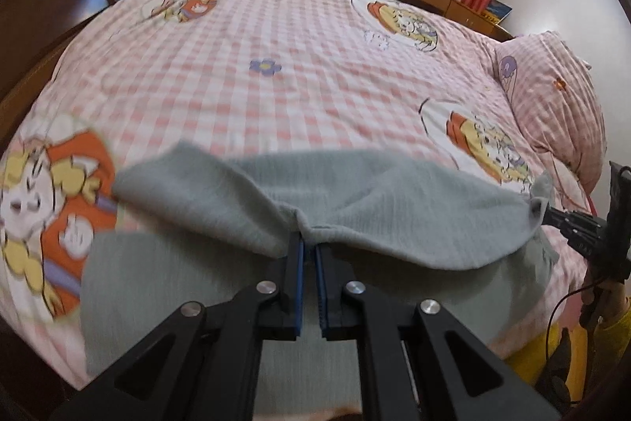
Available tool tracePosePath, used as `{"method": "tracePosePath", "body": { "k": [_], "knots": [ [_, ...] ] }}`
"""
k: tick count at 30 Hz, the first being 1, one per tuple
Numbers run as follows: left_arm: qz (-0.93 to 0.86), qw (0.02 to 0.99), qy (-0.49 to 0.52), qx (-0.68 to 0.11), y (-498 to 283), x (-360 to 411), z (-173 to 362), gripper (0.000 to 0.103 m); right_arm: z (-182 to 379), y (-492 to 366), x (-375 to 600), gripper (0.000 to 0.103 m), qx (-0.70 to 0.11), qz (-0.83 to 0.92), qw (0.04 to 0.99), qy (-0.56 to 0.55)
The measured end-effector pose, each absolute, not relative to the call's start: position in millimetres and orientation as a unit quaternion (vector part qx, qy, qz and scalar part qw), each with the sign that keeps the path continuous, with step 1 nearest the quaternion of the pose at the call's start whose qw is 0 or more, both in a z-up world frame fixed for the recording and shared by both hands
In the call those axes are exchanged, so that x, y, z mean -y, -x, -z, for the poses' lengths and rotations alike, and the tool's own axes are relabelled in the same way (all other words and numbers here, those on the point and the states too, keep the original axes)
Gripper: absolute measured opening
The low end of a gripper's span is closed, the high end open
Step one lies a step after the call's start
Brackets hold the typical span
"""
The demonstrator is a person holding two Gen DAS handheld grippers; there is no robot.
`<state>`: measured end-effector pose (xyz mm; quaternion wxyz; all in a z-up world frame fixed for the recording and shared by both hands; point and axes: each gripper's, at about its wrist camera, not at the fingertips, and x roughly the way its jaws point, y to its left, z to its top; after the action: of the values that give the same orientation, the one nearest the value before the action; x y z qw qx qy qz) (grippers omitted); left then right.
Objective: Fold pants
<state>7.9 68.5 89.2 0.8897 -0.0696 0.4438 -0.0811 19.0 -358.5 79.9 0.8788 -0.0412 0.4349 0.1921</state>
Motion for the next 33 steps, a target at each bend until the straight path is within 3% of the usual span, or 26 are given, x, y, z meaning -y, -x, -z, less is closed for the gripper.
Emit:
{"method": "tracePosePath", "body": {
  "k": [9, 15, 17, 19, 20, 23, 25, 30, 33],
  "knots": [
    [0.073, 0.874, 0.100, -0.470, 27, -76, -59, 0.005, -52, -3, 364, 0.005, -0.465, -0.169, 0.869, 0.016],
    [0.069, 0.859, 0.124, -0.492, 32, -76, -45, 0.005, -30, 3, 374, 0.021, -0.504, -0.136, 0.852, -0.044],
    [0.065, 0.856, 0.133, -0.495, 33, -77, -43, 0.010, -29, 7, 379, 0.029, -0.504, -0.134, 0.850, -0.069],
    [0.059, 0.854, 0.138, -0.499, 34, -77, -42, 0.033, -30, 12, 383, 0.034, -0.508, -0.126, 0.848, -0.085],
    [0.056, 0.853, 0.140, -0.500, 34, -77, -42, 0.037, -31, 15, 385, 0.034, -0.510, -0.117, 0.847, -0.091],
    [0.061, 0.851, 0.147, -0.501, 34, -75, -43, 0.040, -37, 24, 395, 0.036, -0.512, -0.096, 0.847, -0.109],
    [0.063, 0.850, 0.161, -0.498, 34, -74, -44, 0.048, -46, 29, 403, 0.044, -0.506, -0.080, 0.850, -0.119],
    [0.069, 0.851, 0.177, -0.490, 30, -71, -47, 0.051, -66, 29, 419, 0.054, -0.490, -0.039, 0.857, -0.157],
    [0.061, 0.850, 0.196, -0.486, 23, -74, -46, 0.052, -73, 17, 421, 0.054, -0.491, -0.033, 0.847, -0.200]
  ]
}}
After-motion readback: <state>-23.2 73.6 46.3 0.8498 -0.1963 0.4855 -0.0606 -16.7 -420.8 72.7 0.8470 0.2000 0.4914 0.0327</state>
